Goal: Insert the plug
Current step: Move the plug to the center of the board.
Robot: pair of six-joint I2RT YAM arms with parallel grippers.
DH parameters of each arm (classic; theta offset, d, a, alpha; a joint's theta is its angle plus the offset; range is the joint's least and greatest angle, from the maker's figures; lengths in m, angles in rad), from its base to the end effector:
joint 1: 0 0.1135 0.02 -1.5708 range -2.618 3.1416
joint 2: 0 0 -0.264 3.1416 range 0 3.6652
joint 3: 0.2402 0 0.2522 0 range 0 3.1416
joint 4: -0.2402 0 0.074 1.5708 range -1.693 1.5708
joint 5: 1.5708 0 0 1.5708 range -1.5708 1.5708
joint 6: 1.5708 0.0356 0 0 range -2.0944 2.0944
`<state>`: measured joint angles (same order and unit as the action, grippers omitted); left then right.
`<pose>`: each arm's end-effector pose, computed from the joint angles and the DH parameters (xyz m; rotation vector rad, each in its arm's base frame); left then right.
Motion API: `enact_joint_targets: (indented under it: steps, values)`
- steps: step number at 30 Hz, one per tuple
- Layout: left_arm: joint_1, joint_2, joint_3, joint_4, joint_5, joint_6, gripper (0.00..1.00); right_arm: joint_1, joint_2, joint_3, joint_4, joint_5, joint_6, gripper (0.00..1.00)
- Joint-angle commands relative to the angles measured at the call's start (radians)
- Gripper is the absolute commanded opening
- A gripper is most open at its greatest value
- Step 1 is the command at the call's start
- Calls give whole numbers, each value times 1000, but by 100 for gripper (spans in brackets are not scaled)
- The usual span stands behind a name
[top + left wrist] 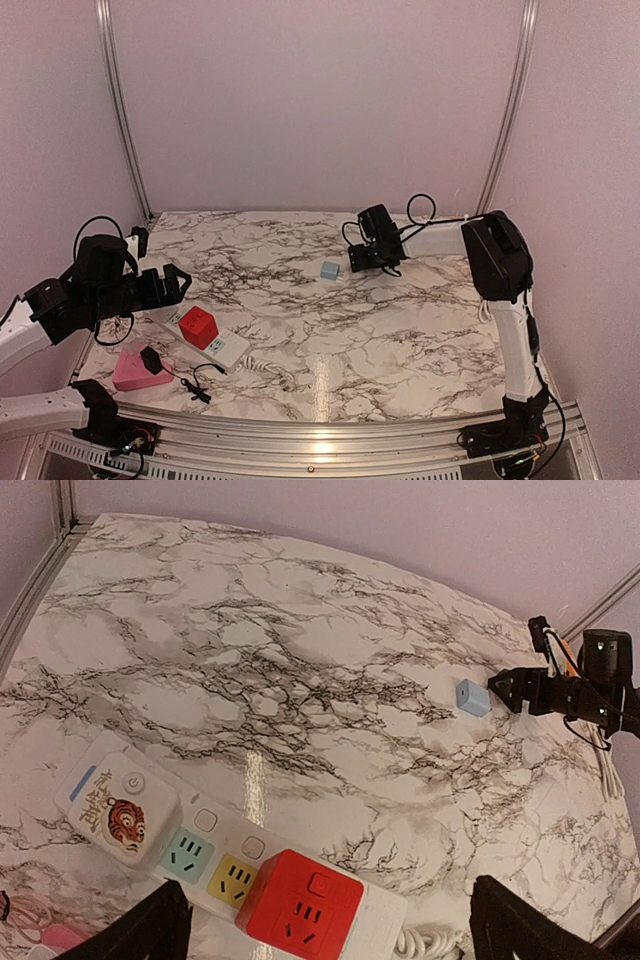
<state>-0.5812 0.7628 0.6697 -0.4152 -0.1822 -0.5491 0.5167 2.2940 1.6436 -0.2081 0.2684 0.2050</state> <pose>0.1489 -0.0901 0.2798 -0.0792 2.1074 -0.5002 0.4366 0.2372 0.1289 -0.2519 2.3755 0.0120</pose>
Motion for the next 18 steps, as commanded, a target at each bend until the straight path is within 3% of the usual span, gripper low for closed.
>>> enact_joint_targets:
  steps: [1,2,7,12,18]
  values:
    - [5,-53,-9,-11,8,-12,99,-11,-55,27,-60,-36,-38,93]
    - [5,-61,-14,-16,5,-12,99,-12,-82,5,-53,-24,-44,98]
    - [5,-57,-27,-13,1,-17,99,-55,-257,-133,-33,22,-52,99]
    - [4,-30,-47,35,24,-22,99,-213,-396,-295,4,-63,26,99]
    - [4,-13,-65,65,40,-23,99,-348,-464,-414,57,5,31,98]
